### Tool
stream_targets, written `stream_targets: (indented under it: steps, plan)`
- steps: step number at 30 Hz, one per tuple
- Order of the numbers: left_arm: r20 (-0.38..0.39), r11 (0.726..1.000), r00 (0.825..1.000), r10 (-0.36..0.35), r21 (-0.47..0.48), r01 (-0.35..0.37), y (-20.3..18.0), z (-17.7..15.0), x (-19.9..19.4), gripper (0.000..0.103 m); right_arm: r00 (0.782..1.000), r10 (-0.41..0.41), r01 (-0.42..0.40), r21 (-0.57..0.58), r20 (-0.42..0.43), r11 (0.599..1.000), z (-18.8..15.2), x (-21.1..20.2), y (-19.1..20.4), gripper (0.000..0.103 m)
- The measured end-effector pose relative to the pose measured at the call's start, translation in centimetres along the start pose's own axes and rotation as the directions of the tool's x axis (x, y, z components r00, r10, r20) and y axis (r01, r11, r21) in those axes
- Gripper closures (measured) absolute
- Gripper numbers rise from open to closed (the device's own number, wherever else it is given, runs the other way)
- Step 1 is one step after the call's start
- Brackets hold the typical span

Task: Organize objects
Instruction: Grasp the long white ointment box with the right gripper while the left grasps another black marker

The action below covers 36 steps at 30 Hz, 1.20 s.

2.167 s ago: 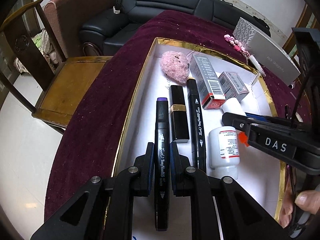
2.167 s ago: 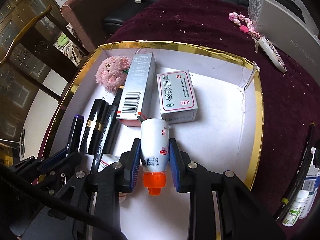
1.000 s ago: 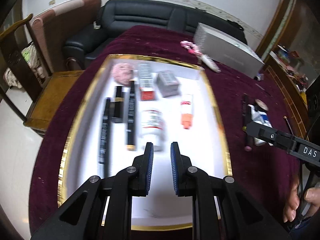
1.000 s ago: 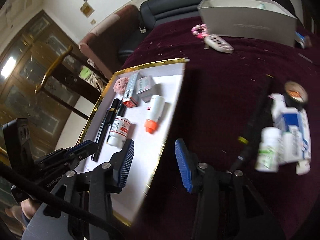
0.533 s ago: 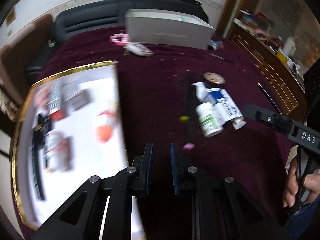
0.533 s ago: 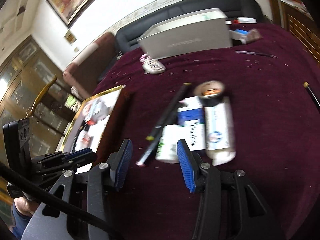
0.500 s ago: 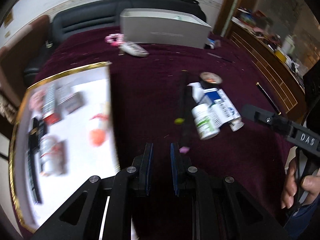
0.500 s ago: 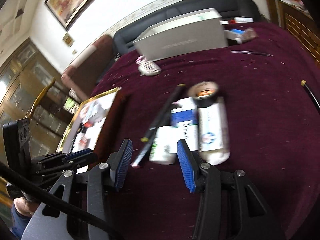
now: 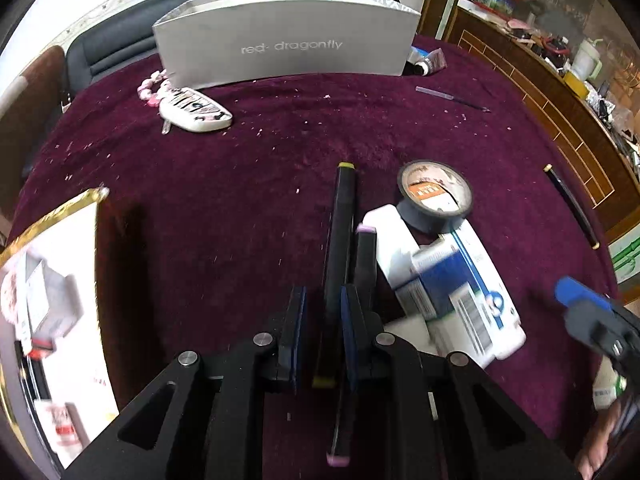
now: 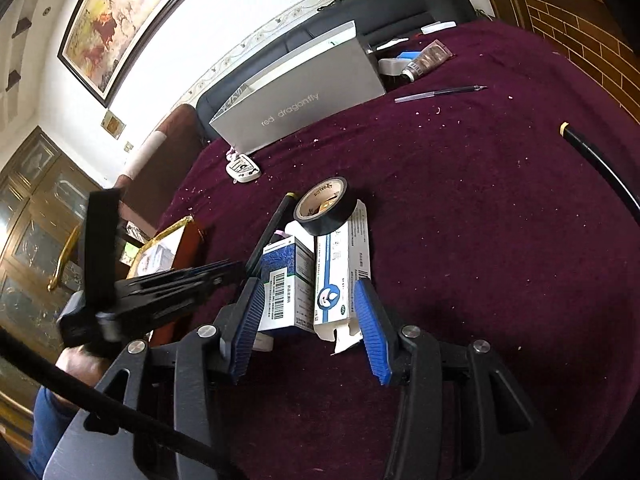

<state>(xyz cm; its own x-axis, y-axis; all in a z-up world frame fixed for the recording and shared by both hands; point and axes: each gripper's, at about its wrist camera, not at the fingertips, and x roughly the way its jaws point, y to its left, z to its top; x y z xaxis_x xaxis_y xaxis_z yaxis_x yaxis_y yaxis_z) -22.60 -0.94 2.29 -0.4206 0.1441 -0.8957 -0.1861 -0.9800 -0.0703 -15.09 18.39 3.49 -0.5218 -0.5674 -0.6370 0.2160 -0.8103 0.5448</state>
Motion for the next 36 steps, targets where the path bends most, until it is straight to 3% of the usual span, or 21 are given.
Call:
stream_targets:
  steps: [6,11,13,18,21,26,28,29,33,34,36]
  plan:
    - [-0.017,0.998,0.998,0.06,0.029,-0.059,-0.2,1.6,2.1,0.089,1.0,0.003,-0.003,0.008,-0.013,1.0,0.0,0.4,-0.3,0.058]
    - [0.002,0.996,0.997,0.071,-0.047,-0.071,1.2,1.4,2.2,0.092,0.999,-0.026,0.026,-0.005,-0.022,1.0,0.0,0.9,-0.5,0.058]
    - [0.0,0.993,0.995,0.102,-0.065,-0.102,1.3,-0.3,1.5,0.092,0.998,-0.062,0.062,-0.021,-0.017,0.998,0.0,1.1,-0.5,0.058]
    - [0.004,0.989,0.998,0.07,-0.128,-0.069,1.7,-6.7,-1.5,0.092,0.987,-0.159,0.157,-0.084,-0.02,0.984,-0.1,2.1,-0.2,0.058]
    - [0.033,0.99,0.994,0.105,-0.099,-0.101,1.1,-10.4,-3.3,0.092,0.981,-0.193,0.188,-0.104,-0.038,0.977,0.1,3.3,-0.1,0.058]
    - [0.063,0.987,0.993,0.098,-0.135,-0.089,1.2,-12.0,-4.1,0.092,0.959,-0.28,0.267,-0.182,-0.052,0.946,0.3,6.4,0.9,0.058]
    - [0.067,0.987,0.99,0.124,-0.113,-0.116,0.7,-11.7,-3.9,0.091,0.944,-0.33,0.317,-0.248,-0.016,0.916,0.4,7.3,1.6,0.059]
    - [0.069,0.986,0.989,0.134,-0.104,-0.126,0.6,-11.6,-3.9,0.091,0.936,-0.352,0.338,-0.272,-0.003,0.901,0.3,7.6,1.9,0.061]
    - [0.082,0.985,0.988,0.133,-0.121,-0.122,0.7,-11.0,-3.6,0.088,0.891,-0.452,0.428,-0.382,0.03,0.819,-0.4,7.8,2.4,0.09]
    - [0.093,0.985,0.987,0.129,-0.126,-0.117,0.9,-11.0,-3.6,0.088,0.895,-0.446,0.42,-0.382,0.024,0.823,-0.5,7.4,2.1,0.09]
    - [0.115,0.985,0.985,0.128,-0.132,-0.113,1.1,-11.1,-3.6,0.092,0.919,-0.393,0.37,-0.327,-0.005,0.869,-0.2,6.4,1.0,0.091]
